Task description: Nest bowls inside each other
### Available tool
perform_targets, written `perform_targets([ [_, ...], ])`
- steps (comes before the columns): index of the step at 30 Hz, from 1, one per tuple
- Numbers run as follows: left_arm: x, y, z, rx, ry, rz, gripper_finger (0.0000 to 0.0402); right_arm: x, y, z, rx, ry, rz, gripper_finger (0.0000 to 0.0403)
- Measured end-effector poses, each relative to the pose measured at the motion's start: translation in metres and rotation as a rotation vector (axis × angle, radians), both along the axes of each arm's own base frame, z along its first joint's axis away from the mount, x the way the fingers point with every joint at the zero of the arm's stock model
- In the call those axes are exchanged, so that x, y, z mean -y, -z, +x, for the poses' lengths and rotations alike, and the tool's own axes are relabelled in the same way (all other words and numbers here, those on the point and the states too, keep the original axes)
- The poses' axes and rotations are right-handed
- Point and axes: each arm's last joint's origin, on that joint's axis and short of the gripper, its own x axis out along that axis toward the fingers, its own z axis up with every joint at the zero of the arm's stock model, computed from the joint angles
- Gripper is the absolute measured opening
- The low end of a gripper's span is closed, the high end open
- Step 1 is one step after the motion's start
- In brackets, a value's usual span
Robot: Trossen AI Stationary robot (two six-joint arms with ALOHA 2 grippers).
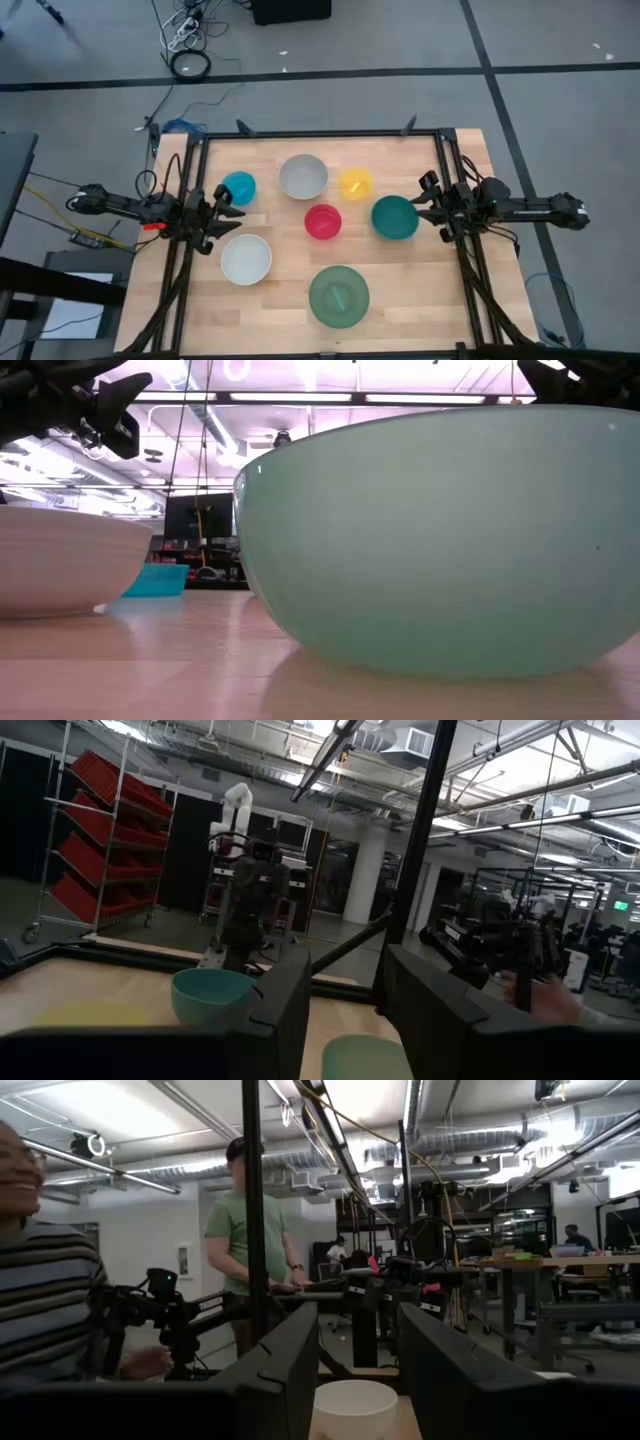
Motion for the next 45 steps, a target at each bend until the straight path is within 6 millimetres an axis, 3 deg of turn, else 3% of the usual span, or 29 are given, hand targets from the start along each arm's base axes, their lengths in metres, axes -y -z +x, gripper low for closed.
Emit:
perform_targets([
  [11,-0.001,-0.009,-0.003,0.096,0.000,-0.024,0.0140,0.000,-0.004,-0.002,0.043,-0.002,0.002,0.0128],
  [16,-0.001,-0.008,-0.003,0.089,0.000,-0.024,0.0140,-0.002,-0.009,-0.005,0.082,-0.076,0.087,0.0128],
  [25,-0.002,-0.018,-0.008,0.201,0.011,-0.075,0.0140,-0.005,-0.021,-0.013,0.243,-0.148,-0.056,0.0128],
  [34,-0.005,-0.026,-0.013,0.287,-0.057,-0.129,0.0140,-0.004,-0.023,-0.014,0.269,-0.095,-0.019,0.0128],
  [45,-0.008,-0.025,-0.012,0.273,-0.134,-0.163,0.0140,-0.003,-0.023,-0.015,0.260,-0.127,0.045,0.0128],
])
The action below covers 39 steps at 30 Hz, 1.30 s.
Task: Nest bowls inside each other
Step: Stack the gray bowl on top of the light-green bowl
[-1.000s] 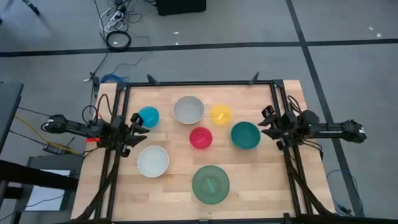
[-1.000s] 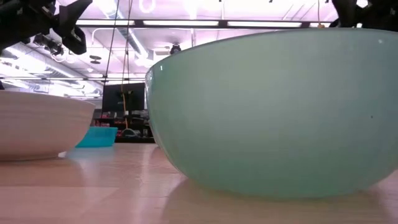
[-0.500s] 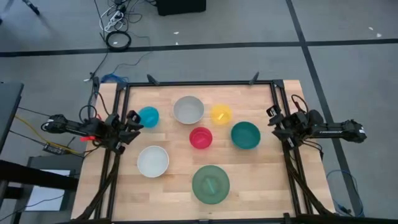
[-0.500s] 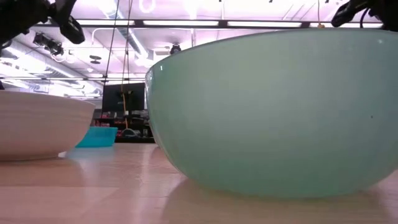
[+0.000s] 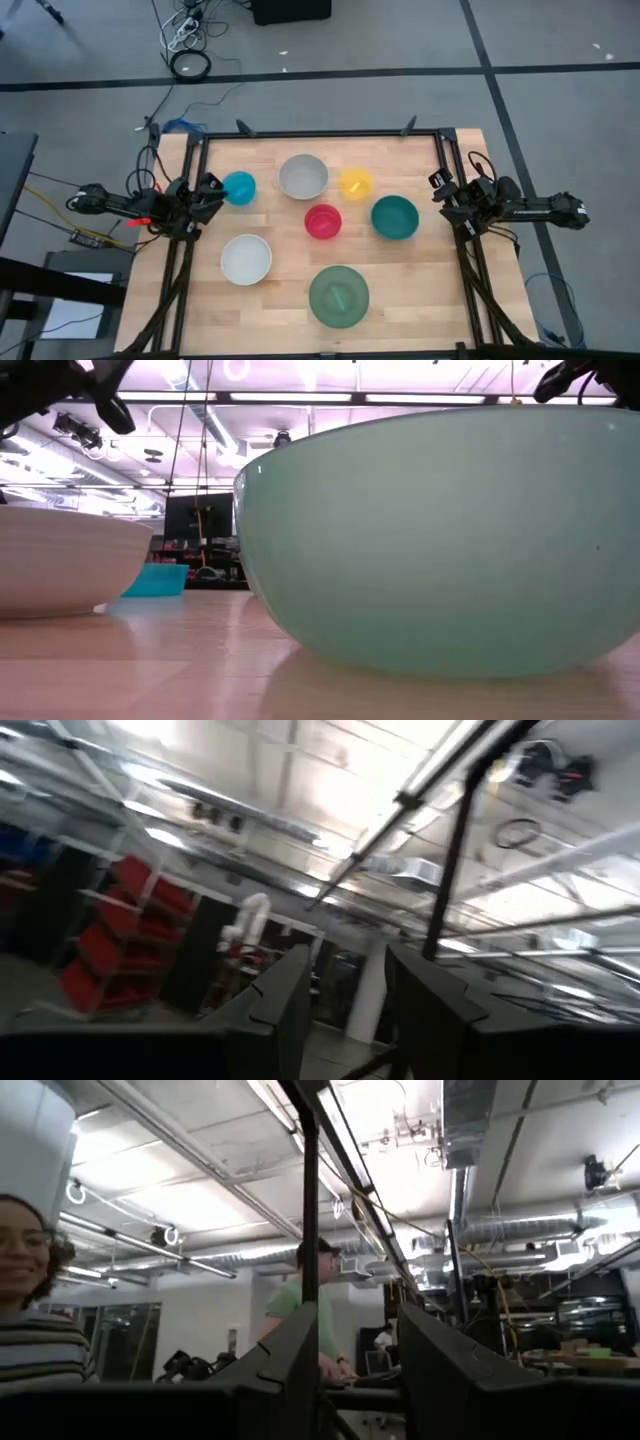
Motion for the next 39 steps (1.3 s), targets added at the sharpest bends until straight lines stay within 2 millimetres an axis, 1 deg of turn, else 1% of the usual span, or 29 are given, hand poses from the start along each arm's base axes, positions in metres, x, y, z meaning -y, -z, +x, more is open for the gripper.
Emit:
perform_targets([
  [2,-0.001,0.002,0.001,-0.029,-0.023,-0.012,0.0140,0.001,0.000,0.000,0.000,0.011,0.020,0.0128],
  [6,0.000,0.004,0.003,-0.049,-0.016,-0.027,0.0140,0.001,0.000,0.001,-0.015,0.016,0.060,0.0128],
  [10,-0.001,0.004,0.003,-0.058,-0.041,-0.017,0.0140,0.005,-0.001,0.003,-0.019,0.121,0.134,0.0128],
  [12,-0.002,0.002,0.005,-0.122,-0.084,-0.024,0.0140,0.007,-0.005,0.006,-0.041,0.173,0.164,0.0128],
  [15,-0.003,-0.007,0.008,-0.249,-0.170,-0.028,0.0140,0.009,-0.017,0.016,-0.148,0.241,0.170,0.0128],
  [18,-0.005,-0.019,0.012,-0.409,-0.261,-0.008,0.0140,0.011,-0.032,0.033,-0.324,0.330,0.166,0.0128],
  [21,-0.006,-0.034,0.017,-0.576,-0.354,0.021,0.0140,0.013,-0.050,0.056,-0.514,0.449,0.167,0.0128],
  [23,-0.006,-0.044,0.022,-0.686,-0.414,0.044,0.0140,0.017,-0.062,0.073,-0.643,0.543,0.219,0.0128],
  [25,-0.005,-0.053,0.028,-0.781,-0.471,0.064,0.0140,0.022,-0.070,0.092,-0.764,0.648,0.308,0.0128],
  [27,-0.005,-0.061,0.035,-0.859,-0.513,0.093,0.0140,0.028,-0.078,0.113,-0.865,0.707,0.340,0.0128],
  [31,-0.001,-0.075,0.053,-0.947,-0.571,0.135,0.0140,0.042,-0.091,0.162,-1.004,0.726,0.320,0.0133],
  [35,0.003,-0.085,0.070,-0.984,-0.592,0.172,0.0140,0.062,-0.096,0.211,-1.115,0.783,0.272,0.0149],
  [39,0.005,-0.090,0.080,-0.997,-0.593,0.183,0.0140,0.090,-0.092,0.250,-1.275,0.861,0.271,0.0167],
])
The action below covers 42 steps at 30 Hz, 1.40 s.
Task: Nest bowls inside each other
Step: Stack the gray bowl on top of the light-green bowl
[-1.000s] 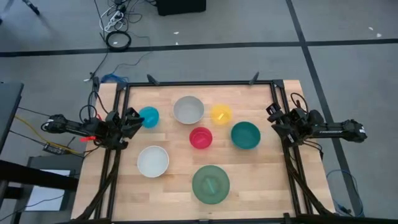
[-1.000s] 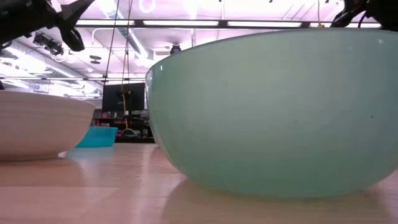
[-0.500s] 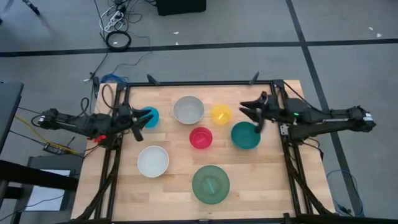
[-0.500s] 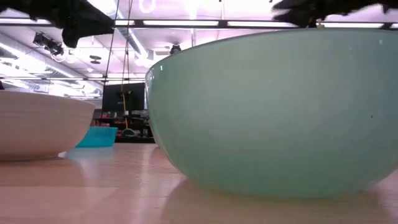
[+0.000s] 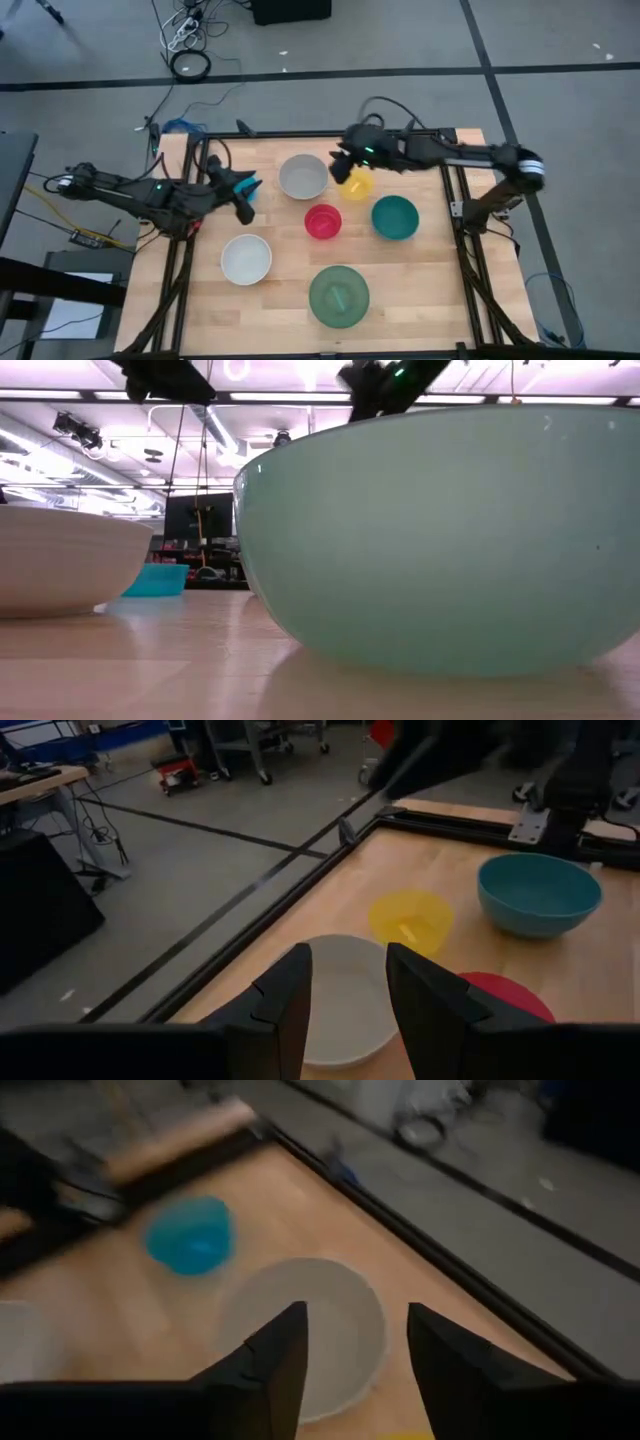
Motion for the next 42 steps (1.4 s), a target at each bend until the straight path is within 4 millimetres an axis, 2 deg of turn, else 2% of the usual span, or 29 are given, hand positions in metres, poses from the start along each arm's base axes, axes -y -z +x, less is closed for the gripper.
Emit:
perform_targets([
  [7,0.000,-0.001,-0.001,-0.012,0.000,0.005,0.0140,0.043,0.025,0.042,-0.228,0.052,0.075,0.0193],
  [16,-0.001,0.002,-0.002,-0.025,-0.019,-0.008,0.0140,0.075,0.094,0.074,-0.340,0.035,0.301,0.0215],
  [20,-0.001,0.002,-0.002,-0.024,-0.019,-0.009,0.0140,0.081,0.109,0.077,-0.363,0.055,0.319,0.0215],
  [30,-0.001,0.002,-0.002,-0.011,-0.027,-0.023,0.0140,0.087,0.112,0.077,-0.342,0.090,0.334,0.0213],
  [42,-0.001,0.002,-0.002,-0.008,-0.029,-0.028,0.0140,0.089,0.162,0.093,-0.398,0.077,0.381,0.0212],
])
